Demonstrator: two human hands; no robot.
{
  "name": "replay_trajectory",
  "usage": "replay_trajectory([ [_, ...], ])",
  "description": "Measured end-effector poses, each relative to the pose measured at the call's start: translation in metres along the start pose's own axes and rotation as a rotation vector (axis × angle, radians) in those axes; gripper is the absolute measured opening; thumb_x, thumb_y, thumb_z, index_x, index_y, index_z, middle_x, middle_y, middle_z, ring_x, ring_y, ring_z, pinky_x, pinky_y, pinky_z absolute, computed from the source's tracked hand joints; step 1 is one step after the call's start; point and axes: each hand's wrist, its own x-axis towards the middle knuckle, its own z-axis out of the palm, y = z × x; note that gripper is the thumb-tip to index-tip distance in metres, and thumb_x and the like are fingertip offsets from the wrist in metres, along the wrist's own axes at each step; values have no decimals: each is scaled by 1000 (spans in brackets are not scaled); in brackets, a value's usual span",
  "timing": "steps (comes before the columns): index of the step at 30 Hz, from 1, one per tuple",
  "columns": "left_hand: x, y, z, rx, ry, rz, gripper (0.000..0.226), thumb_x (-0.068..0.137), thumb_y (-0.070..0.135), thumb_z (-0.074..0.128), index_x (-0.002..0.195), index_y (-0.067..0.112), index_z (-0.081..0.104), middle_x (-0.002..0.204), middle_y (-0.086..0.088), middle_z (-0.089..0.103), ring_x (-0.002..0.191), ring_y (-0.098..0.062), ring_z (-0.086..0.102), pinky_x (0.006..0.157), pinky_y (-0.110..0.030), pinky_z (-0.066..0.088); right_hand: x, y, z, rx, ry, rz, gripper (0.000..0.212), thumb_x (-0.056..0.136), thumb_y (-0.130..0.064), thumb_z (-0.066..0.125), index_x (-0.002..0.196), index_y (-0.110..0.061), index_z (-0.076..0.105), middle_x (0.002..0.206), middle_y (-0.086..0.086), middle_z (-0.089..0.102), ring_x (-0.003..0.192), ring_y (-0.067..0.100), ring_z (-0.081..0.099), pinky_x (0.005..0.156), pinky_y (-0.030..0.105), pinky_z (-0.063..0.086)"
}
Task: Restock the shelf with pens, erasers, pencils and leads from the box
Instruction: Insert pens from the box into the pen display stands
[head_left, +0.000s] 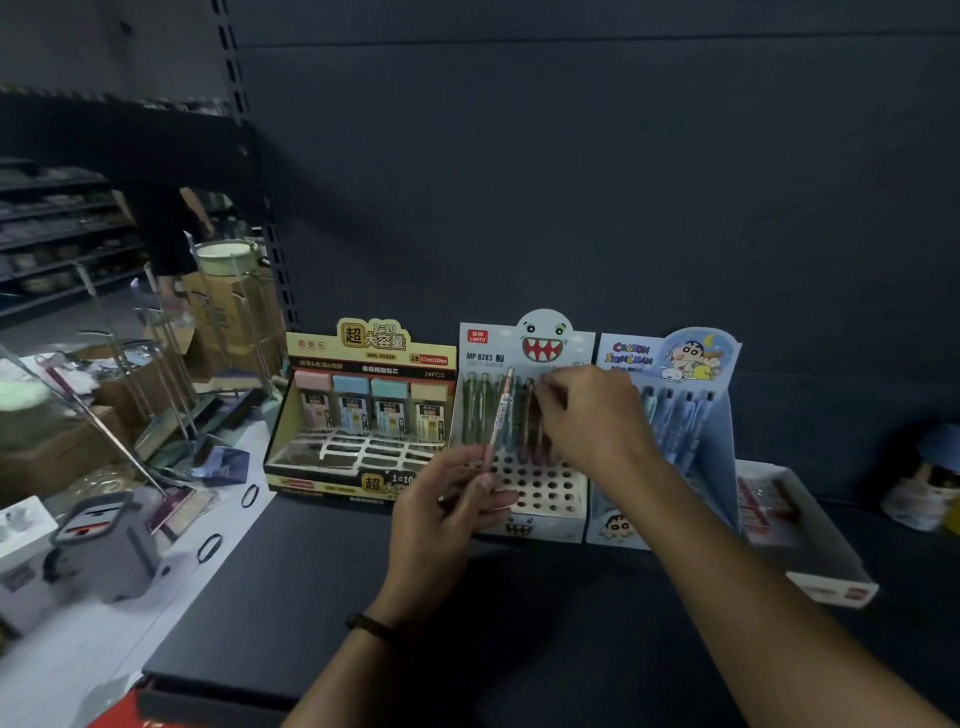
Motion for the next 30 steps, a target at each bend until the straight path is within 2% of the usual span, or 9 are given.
replay_trajectory([
  [3, -1, 0, 0, 12, -17, 32, 22, 106, 1, 58, 125, 10, 65, 110, -16, 77, 96, -30, 80, 81, -43, 67, -15, -10, -10, 328, 17, -22, 25, 103, -46, 64, 111, -27, 79, 79, -11, 75, 56, 1, 67, 59, 20, 55],
  [7, -2, 0, 1, 42, -50, 84, 23, 106, 1, 57, 126, 9, 65, 108, -15, 77, 97, -29, 80, 82, -43, 67, -24, -17, -7, 557, -108, 9, 12, 96, -29, 79, 106, -24, 76, 76, -4, 78, 60, 10, 75, 64, 35, 62],
  [13, -3, -2, -2, 156, -65, 208, 30, 107, 4, 57, 133, 15, 67, 110, -6, 78, 94, -27, 79, 79, -45, 67, -23, -14, -14, 826, -208, 68, 15, 92, -14, 83, 99, -11, 70, 78, 9, 77, 58, 16, 71, 54, 32, 53],
  [17, -1, -6, 0, 422, 15, 312, 47, 99, 5, 70, 143, 19, 59, 110, 13, 76, 99, -9, 74, 80, -27, 63, -16, -7, -23, 713, 54, 67, 28, 91, -16, 83, 114, -20, 68, 78, 0, 79, 68, 10, 77, 67, 30, 62],
  [19, -1, -6, 3, 603, 23, 394, 42, 95, 4, 73, 131, 23, 63, 113, 19, 72, 103, -2, 67, 83, -27, 60, -11, 3, -20, 553, 182, 60, 31, 91, -21, 84, 117, -27, 69, 75, -4, 76, 70, 5, 74, 71, 28, 61],
  [22, -2, -8, 8, 844, -51, 518, 26, 91, 13, 76, 113, 26, 73, 110, 14, 69, 109, -9, 61, 92, -34, 52, -10, 11, -7, 396, 193, 26, 19, 94, -26, 81, 110, -30, 71, 74, -10, 70, 70, 3, 68, 70, 27, 56],
  [25, -2, -12, 9, 927, -129, 478, 21, 90, 21, 78, 110, 26, 76, 109, 11, 72, 107, -10, 59, 92, -34, 54, -12, 12, 7, 361, 170, 6, 13, 97, -26, 78, 107, -30, 69, 79, -15, 68, 71, 1, 66, 65, 20, 51],
  [28, 0, -18, 6, 958, -152, 454, 24, 87, 12, 78, 108, 25, 79, 110, 11, 74, 106, -13, 59, 91, -36, 55, -10, 9, 16, 335, 137, 25, 14, 98, -28, 77, 107, -31, 68, 85, -12, 71, 82, 11, 69, 75, 29, 56],
  [30, 2, -19, 5, 958, -151, 457, 27, 87, 5, 76, 107, 23, 79, 111, 9, 75, 104, -14, 60, 89, -37, 55, -9, 7, 19, 313, 110, 15, 13, 97, -24, 78, 102, -28, 67, 78, -14, 67, 73, 1, 66, 72, 18, 53],
])
